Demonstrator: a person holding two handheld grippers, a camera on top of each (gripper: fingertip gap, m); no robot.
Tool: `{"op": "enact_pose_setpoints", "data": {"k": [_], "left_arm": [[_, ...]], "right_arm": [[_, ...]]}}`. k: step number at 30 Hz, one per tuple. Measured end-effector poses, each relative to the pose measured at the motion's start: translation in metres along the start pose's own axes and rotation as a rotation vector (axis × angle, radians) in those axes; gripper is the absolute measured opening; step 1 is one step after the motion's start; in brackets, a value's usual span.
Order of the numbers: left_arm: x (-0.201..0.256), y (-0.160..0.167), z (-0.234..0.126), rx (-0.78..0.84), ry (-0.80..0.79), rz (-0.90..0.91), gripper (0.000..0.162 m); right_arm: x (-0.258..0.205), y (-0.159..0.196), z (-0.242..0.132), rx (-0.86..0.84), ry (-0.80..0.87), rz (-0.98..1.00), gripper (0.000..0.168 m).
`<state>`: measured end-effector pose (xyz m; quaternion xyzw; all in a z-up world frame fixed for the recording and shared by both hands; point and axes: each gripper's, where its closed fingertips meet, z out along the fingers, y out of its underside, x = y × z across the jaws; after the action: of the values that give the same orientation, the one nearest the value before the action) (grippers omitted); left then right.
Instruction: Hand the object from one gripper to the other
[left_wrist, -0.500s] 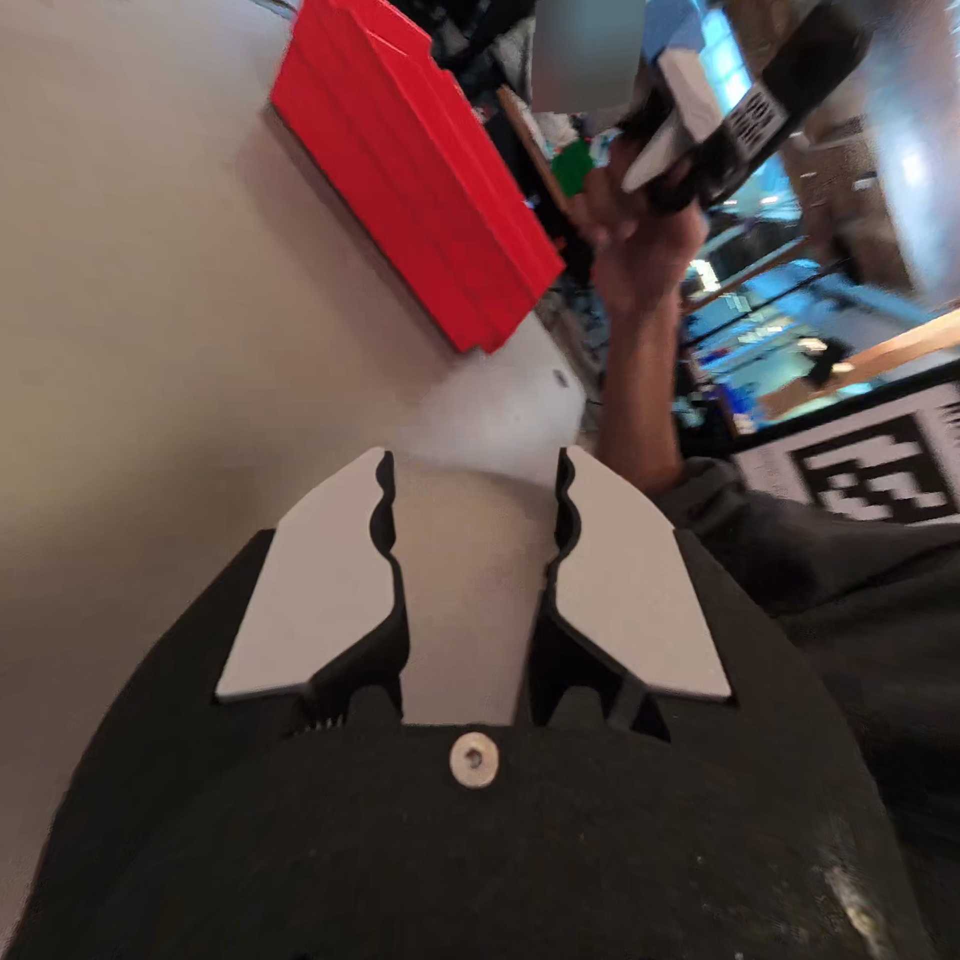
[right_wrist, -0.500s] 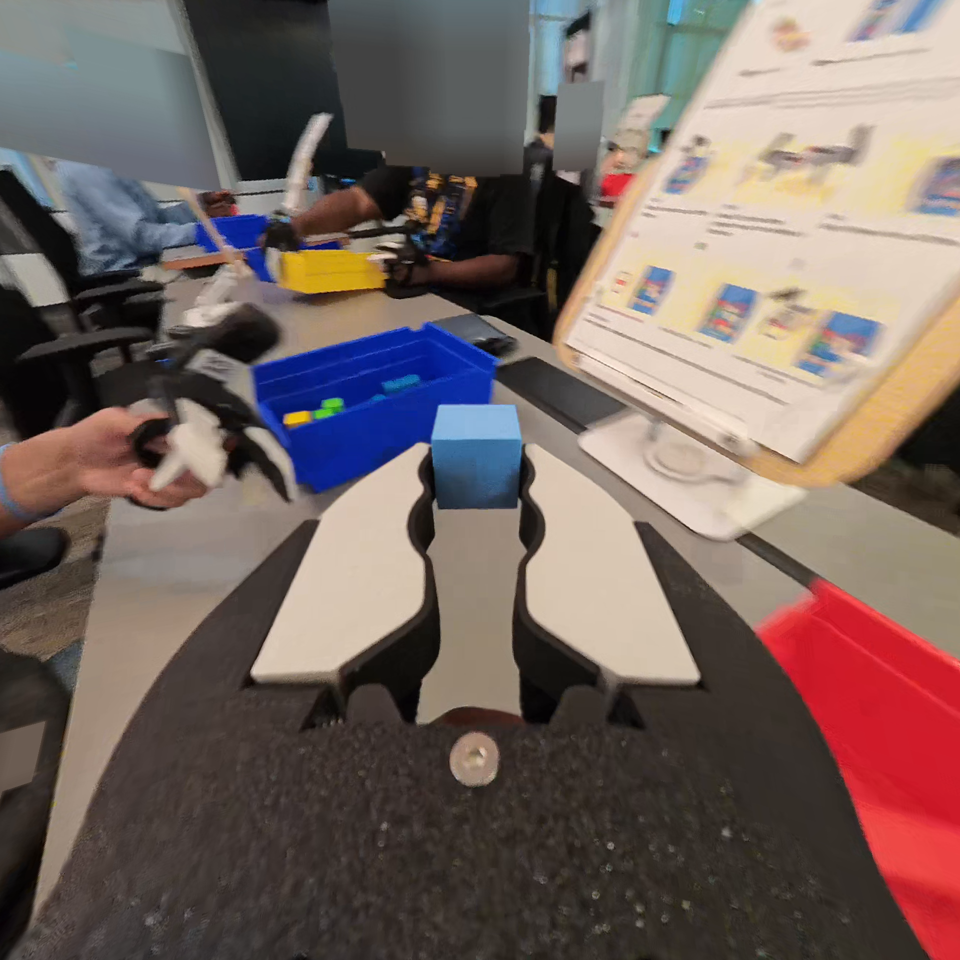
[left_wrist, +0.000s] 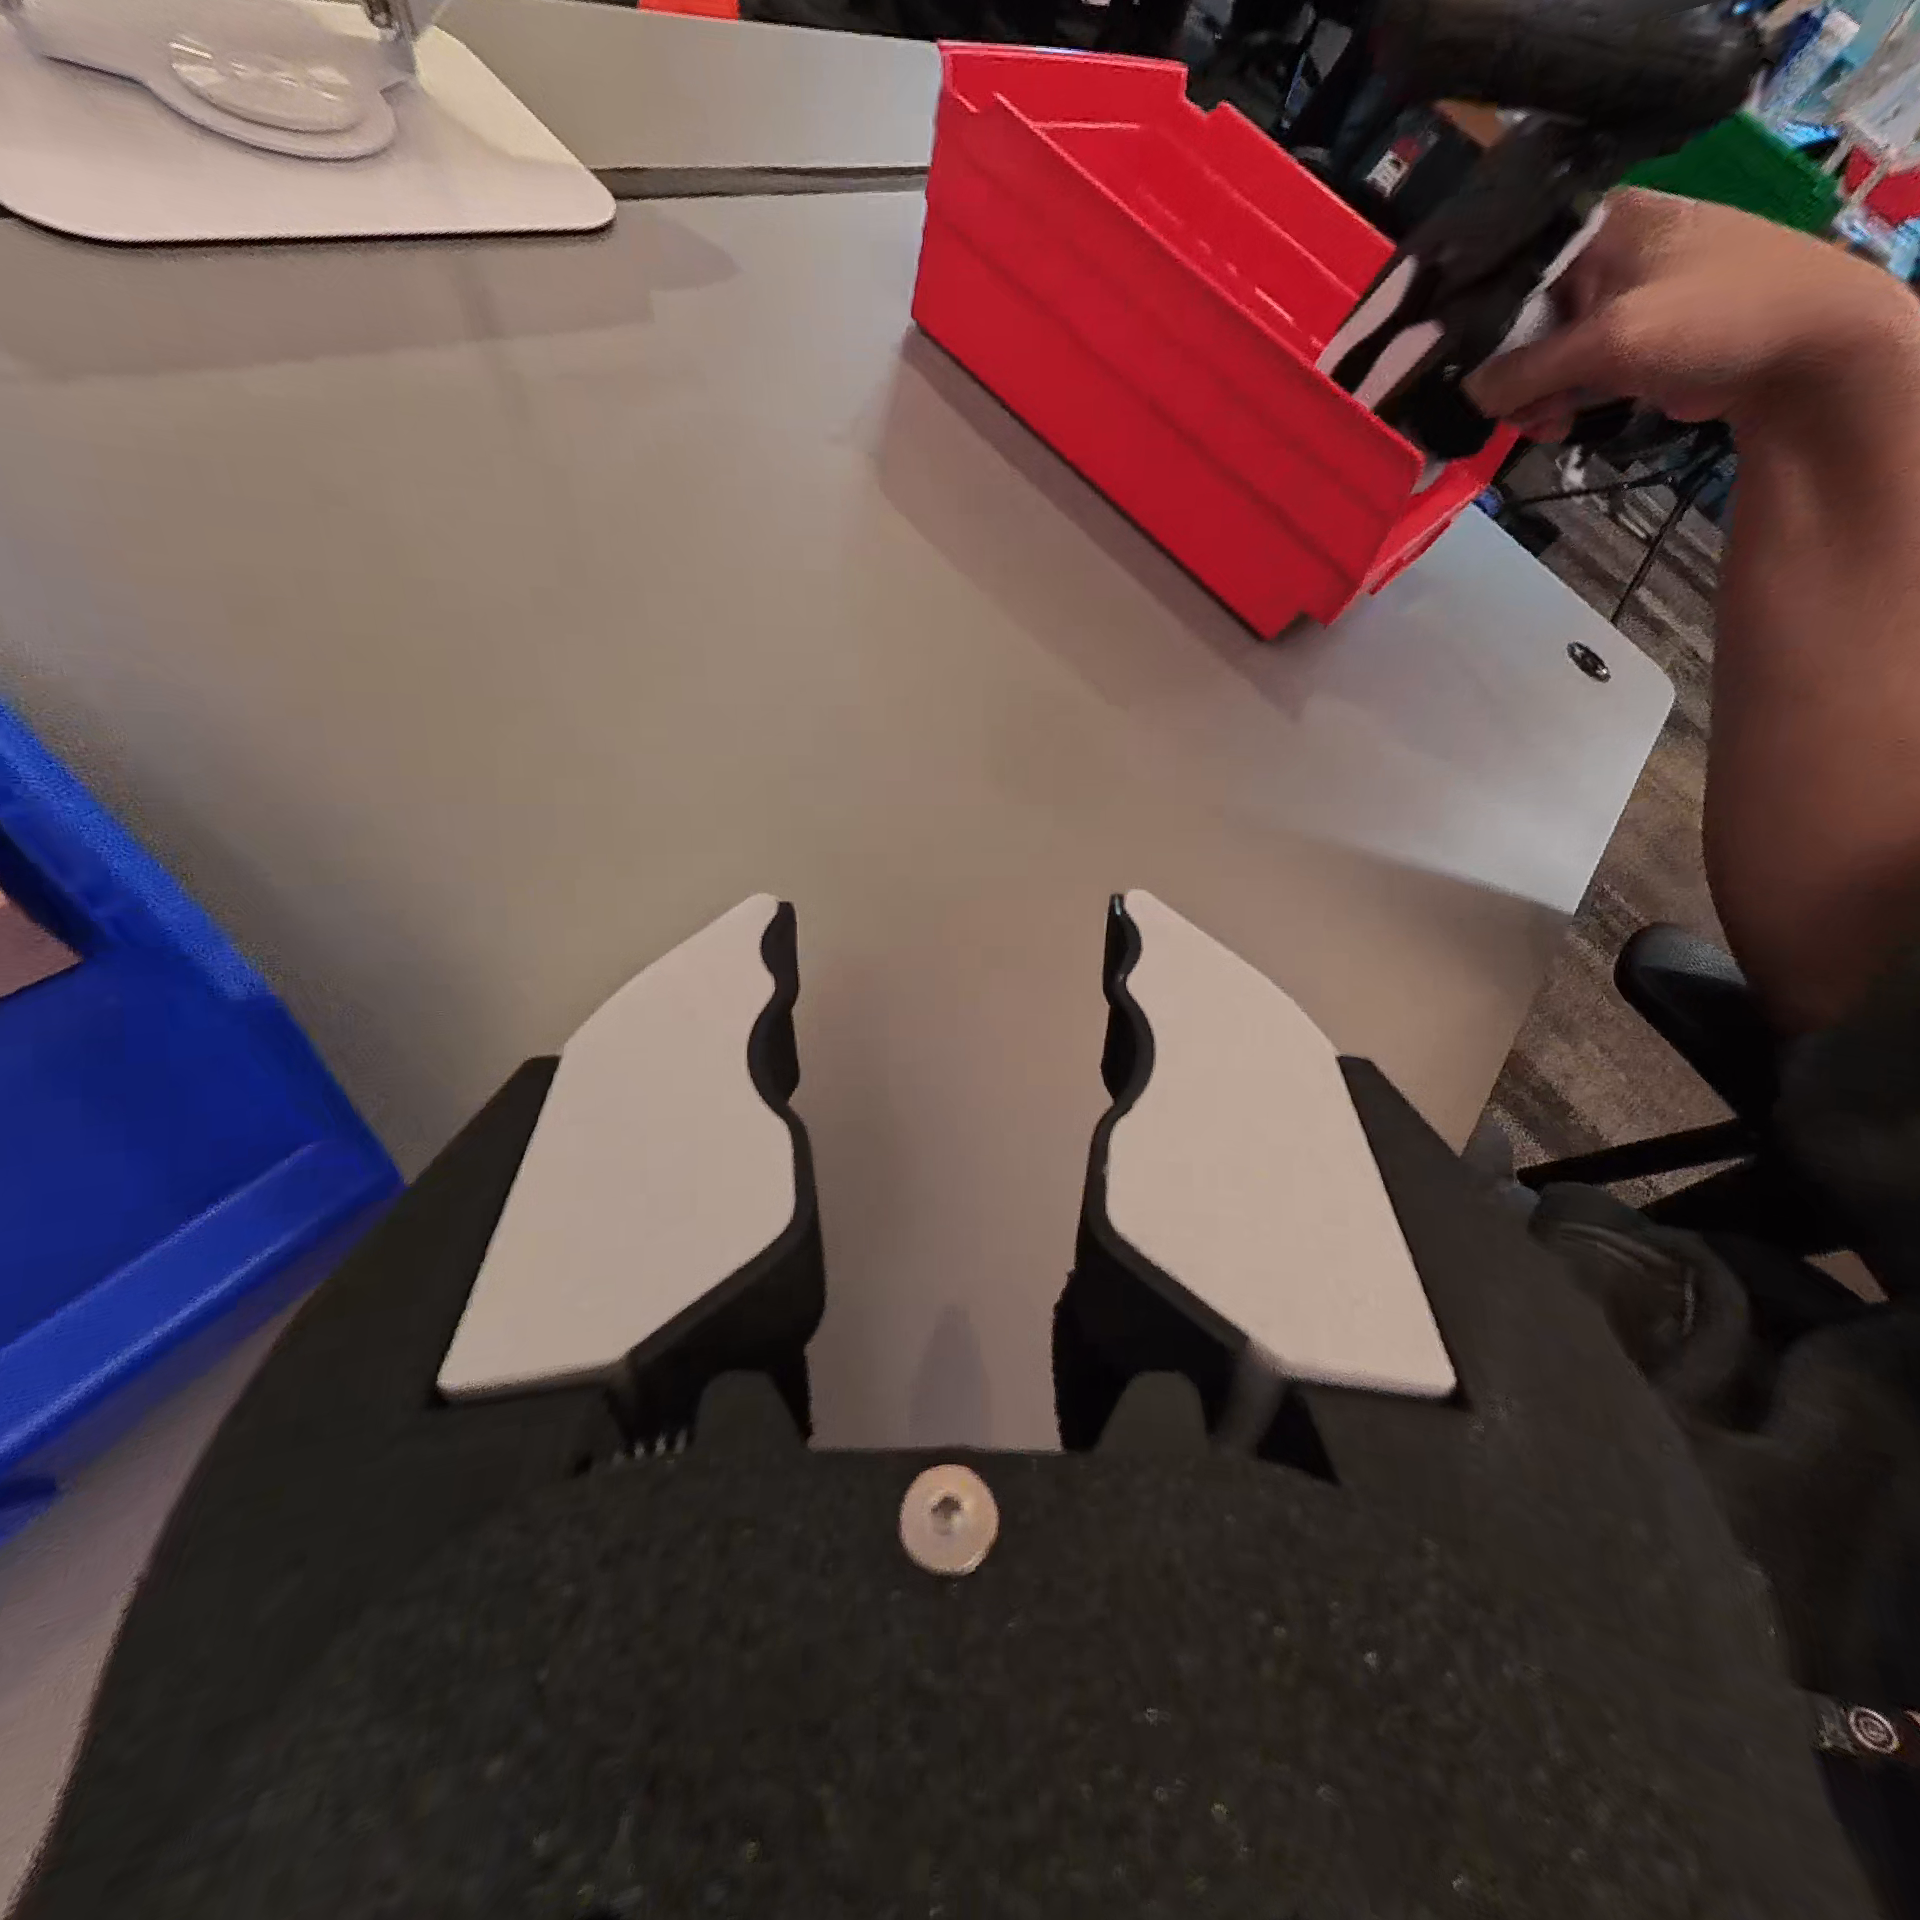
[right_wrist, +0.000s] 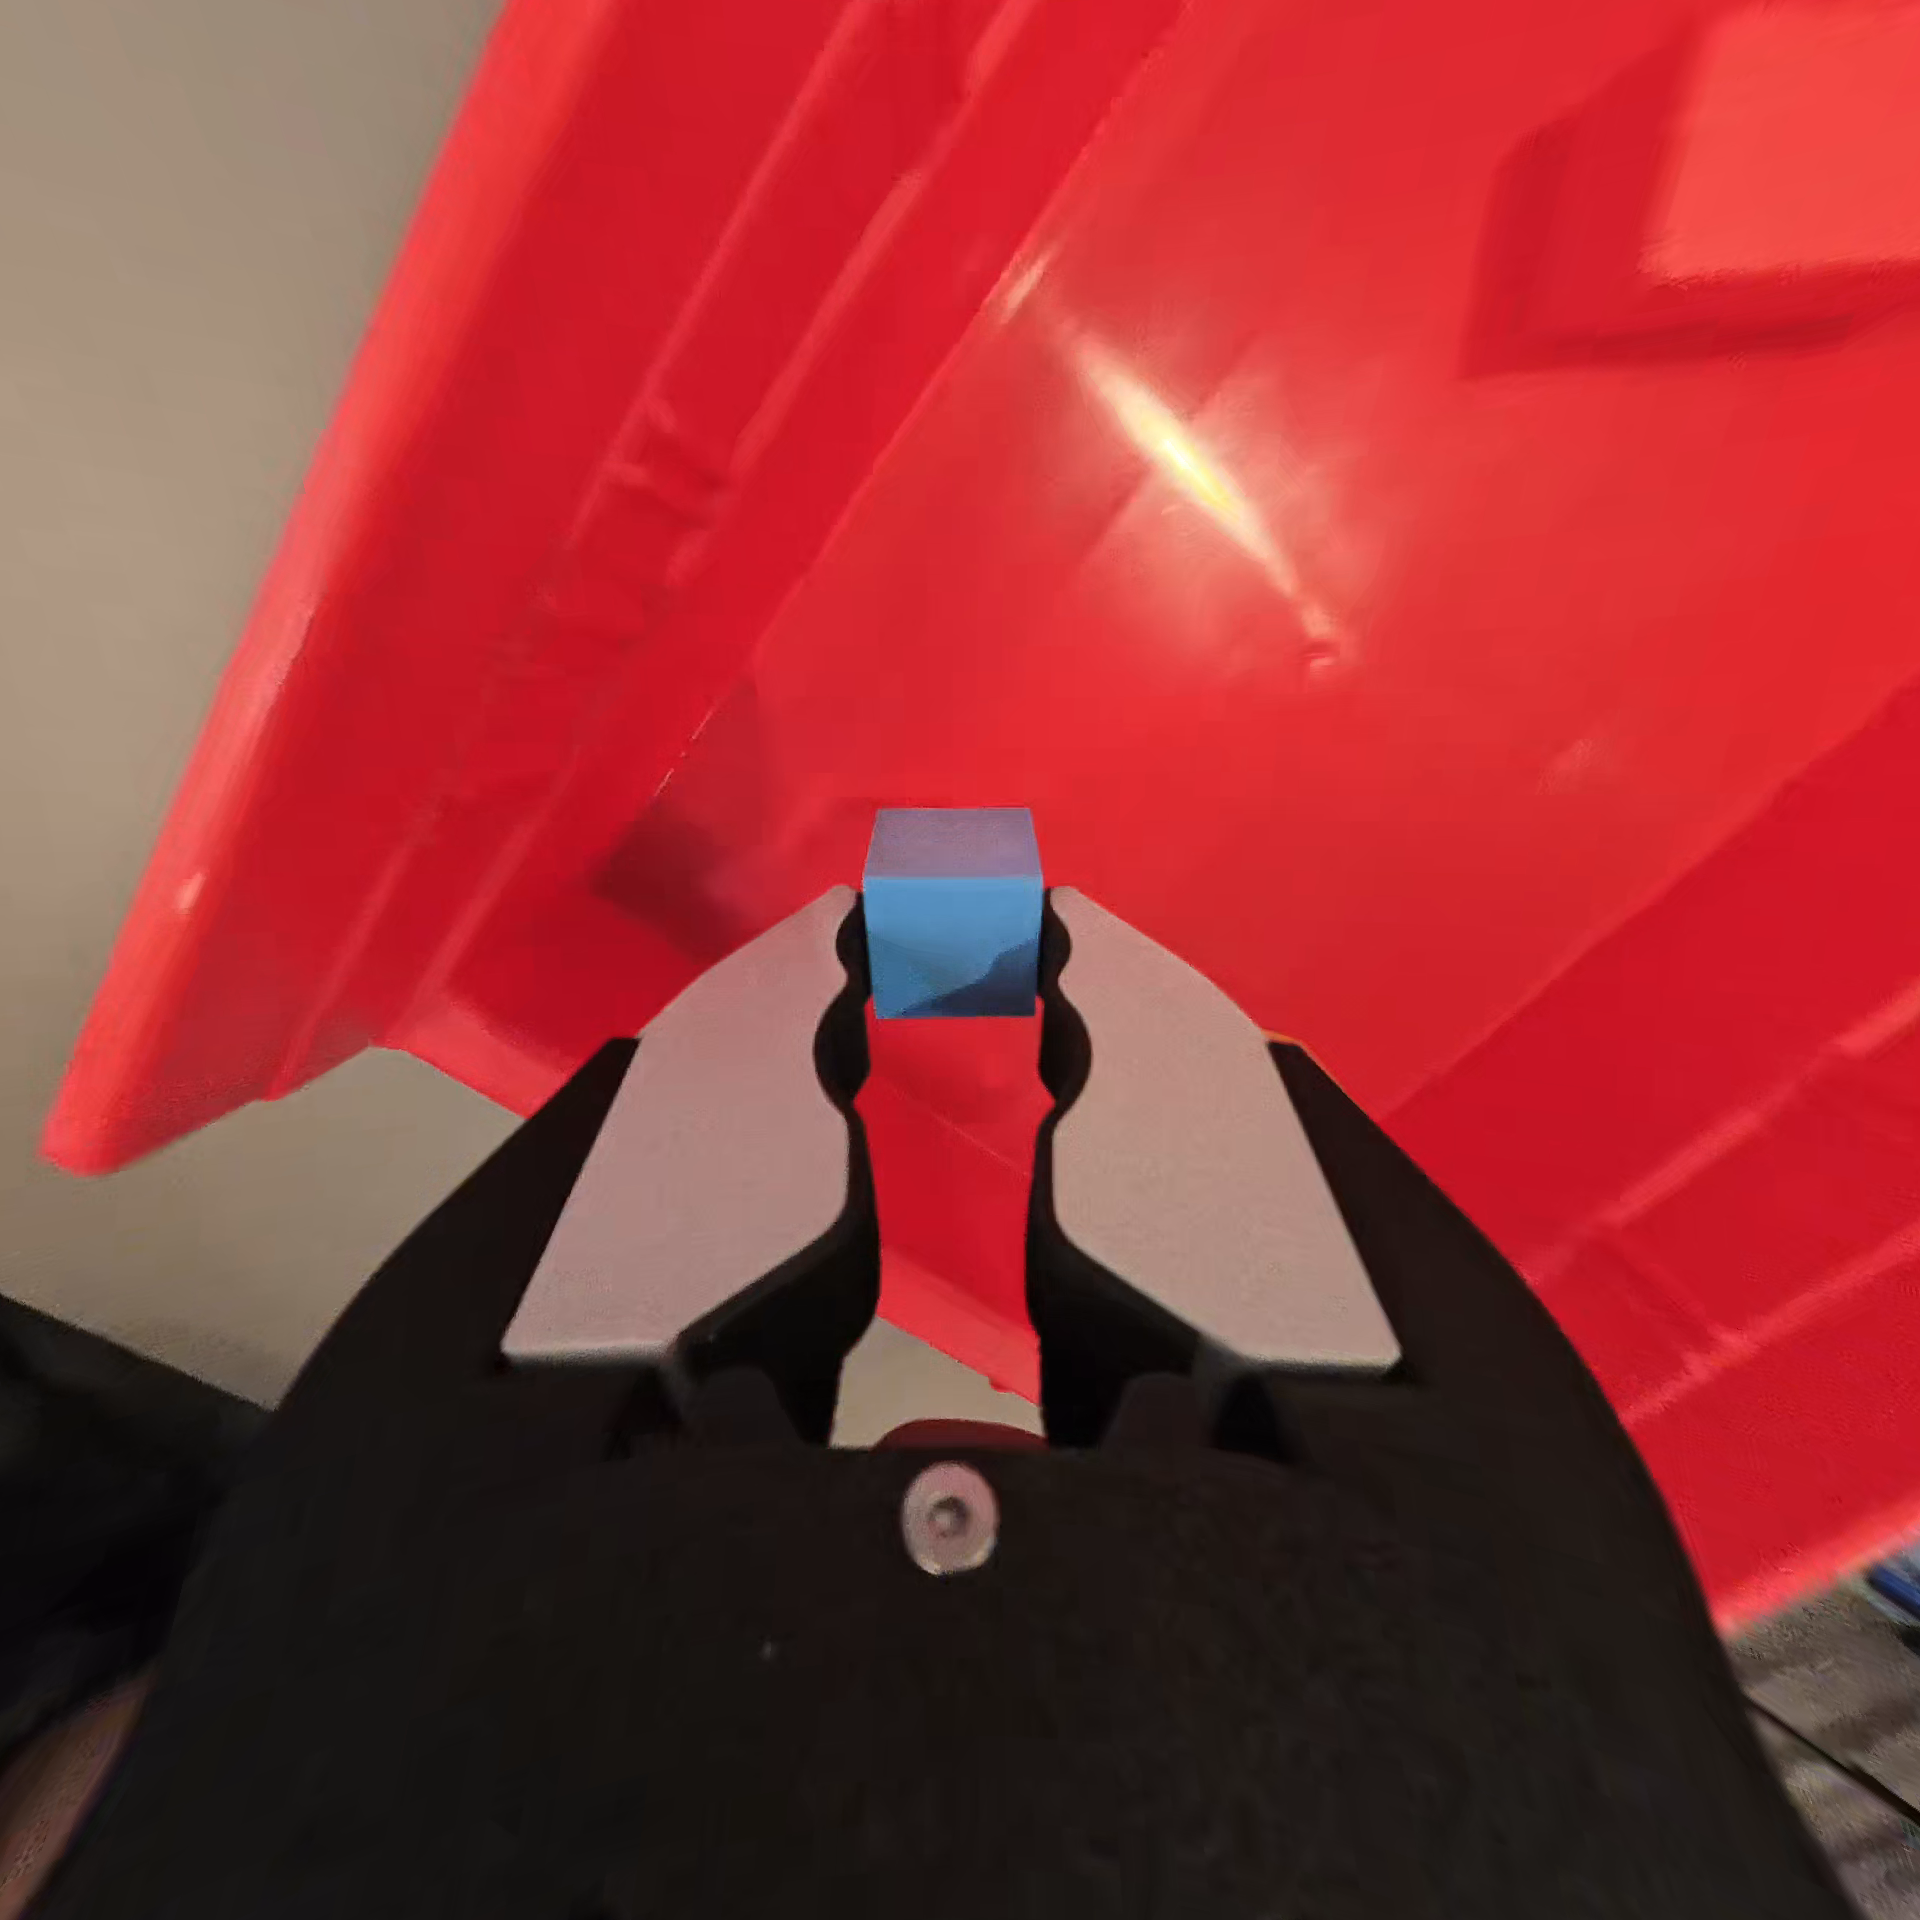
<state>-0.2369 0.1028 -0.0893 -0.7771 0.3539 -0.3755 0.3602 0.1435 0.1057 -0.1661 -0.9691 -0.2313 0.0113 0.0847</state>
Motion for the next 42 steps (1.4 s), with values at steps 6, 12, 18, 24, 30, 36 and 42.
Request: {"op": "enact_pose_setpoints", "data": {"k": [6, 12, 18, 24, 30, 36, 42], "left_arm": [[0.007, 0.006, 0.005, -0.040, -0.022, 0.063, 0.056], [0.003, 0.004, -0.001, -0.027, -0.016, 0.027, 0.056], [-0.017, -0.014, -0.030, 0.007, -0.120, 0.086, 0.056], [-0.080, -0.052, -0.114, -0.103, -0.395, 0.162, 0.065], [-0.123, -0.084, -0.143, -0.268, -0.617, 0.315, 0.066], [-0.148, -0.065, -0.091, -0.525, -0.422, 0.675, 0.062], [-0.181, -0.025, -0.050, -0.700, -0.217, 0.761, 0.052]], "right_arm": [[-0.008, 0.002, 0.026, -0.112, -0.010, -0.037, 0.029], [-0.009, 0.004, 0.029, -0.120, -0.052, -0.011, 0.030], [-0.001, -0.018, -0.061, 0.271, 0.010, 0.023, 0.053], [-0.079, -0.037, -0.155, 0.934, -0.100, -0.084, 0.055], [-0.196, -0.011, -0.129, 1.102, -0.341, -0.256, 0.057], [-0.258, 0.000, -0.082, 0.983, -0.510, -0.318, 0.057], [-0.264, 0.001, -0.072, 0.954, -0.593, -0.285, 0.058]]}}
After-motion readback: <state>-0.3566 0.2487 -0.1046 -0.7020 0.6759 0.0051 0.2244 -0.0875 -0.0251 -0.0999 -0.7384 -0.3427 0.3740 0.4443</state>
